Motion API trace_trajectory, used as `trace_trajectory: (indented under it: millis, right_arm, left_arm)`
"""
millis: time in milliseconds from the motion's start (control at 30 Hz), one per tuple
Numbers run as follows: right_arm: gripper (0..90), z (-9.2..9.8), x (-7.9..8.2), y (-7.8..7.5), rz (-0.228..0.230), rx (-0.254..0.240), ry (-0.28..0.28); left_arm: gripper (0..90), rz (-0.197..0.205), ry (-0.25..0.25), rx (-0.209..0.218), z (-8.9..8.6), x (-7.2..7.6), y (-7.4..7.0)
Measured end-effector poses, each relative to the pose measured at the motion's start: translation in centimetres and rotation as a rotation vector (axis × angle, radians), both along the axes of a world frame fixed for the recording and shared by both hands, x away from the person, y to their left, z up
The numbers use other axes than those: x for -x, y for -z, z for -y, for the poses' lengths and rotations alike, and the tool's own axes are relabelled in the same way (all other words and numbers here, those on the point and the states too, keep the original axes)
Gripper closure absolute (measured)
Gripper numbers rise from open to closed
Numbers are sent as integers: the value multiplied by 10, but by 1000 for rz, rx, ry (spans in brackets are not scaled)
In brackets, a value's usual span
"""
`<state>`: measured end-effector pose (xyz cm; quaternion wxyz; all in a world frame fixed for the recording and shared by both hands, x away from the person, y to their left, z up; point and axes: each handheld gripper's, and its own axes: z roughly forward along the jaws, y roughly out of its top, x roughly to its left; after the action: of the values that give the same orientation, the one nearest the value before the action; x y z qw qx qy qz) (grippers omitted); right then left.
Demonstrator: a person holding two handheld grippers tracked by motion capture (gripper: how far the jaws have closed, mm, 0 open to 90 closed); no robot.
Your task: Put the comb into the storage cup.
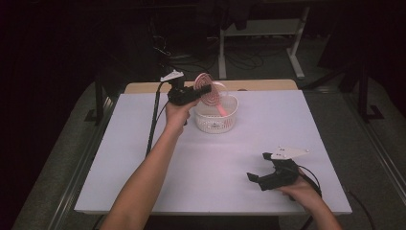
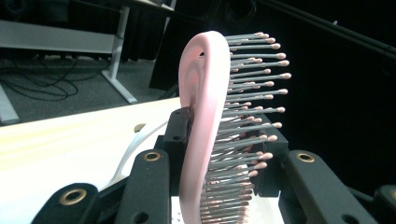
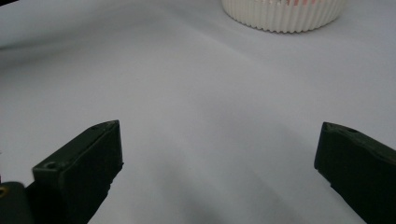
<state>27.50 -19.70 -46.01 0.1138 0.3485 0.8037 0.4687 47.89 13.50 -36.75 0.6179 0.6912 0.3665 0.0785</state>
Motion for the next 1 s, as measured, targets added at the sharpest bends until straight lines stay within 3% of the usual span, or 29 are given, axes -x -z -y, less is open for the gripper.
trace_trajectory:
  millis: [567,1000]
  right_arm:
    - [6,0,0,0,1,1,2]
    - [6,0,0,0,-1,3,0]
  left_arm:
    - [639,-37,-10,13,-12,-5,13]
    - [608,-60,-26,-14,-29,-11,21]
